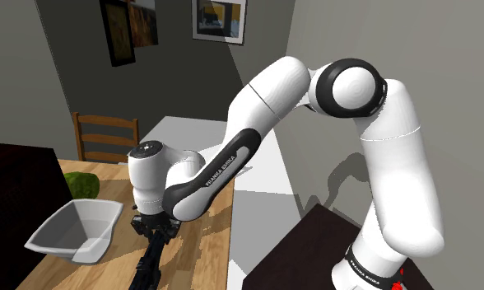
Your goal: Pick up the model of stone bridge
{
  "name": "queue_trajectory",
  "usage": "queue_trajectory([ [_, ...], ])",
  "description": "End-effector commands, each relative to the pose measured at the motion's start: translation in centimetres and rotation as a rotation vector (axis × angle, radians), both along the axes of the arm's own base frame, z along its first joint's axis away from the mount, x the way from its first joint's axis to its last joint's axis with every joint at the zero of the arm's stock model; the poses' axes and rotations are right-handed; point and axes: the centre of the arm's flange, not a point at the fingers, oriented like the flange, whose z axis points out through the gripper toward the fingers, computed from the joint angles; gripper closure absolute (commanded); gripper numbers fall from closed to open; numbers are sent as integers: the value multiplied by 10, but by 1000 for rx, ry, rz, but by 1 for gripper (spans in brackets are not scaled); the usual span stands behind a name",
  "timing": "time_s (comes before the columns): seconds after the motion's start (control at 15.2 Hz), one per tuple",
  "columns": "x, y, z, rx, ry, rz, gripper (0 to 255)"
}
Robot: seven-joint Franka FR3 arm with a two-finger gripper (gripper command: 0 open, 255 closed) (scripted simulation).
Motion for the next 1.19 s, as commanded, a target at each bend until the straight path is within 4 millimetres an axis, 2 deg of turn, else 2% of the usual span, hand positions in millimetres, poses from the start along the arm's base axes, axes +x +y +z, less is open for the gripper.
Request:
queue_trajectory([
  [0.0, 0, 0, 0, 1, 0, 0, 255],
  [0.99, 0, 0, 79, 1, 0, 0, 255],
  [1.12, 0, 0, 80, 1, 0, 0, 255],
])
